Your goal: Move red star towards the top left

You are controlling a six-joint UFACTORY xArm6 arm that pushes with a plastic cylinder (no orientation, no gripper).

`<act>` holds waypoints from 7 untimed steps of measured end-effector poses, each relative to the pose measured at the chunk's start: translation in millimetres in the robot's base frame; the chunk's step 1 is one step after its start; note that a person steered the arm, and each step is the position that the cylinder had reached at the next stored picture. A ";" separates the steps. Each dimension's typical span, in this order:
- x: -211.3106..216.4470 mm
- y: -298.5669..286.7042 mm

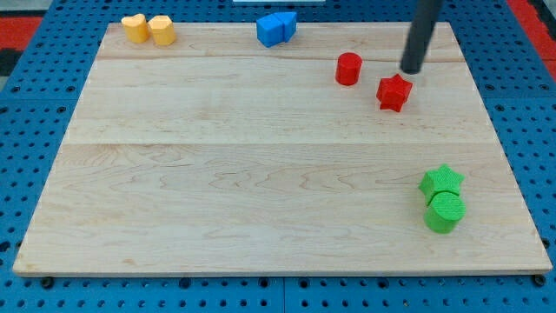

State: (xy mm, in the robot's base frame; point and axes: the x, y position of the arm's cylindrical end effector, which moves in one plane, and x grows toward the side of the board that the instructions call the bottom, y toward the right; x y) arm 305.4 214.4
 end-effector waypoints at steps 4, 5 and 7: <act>86.8 -146.6; 97.1 -138.1; 118.2 -208.9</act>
State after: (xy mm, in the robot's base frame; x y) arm 423.6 5.4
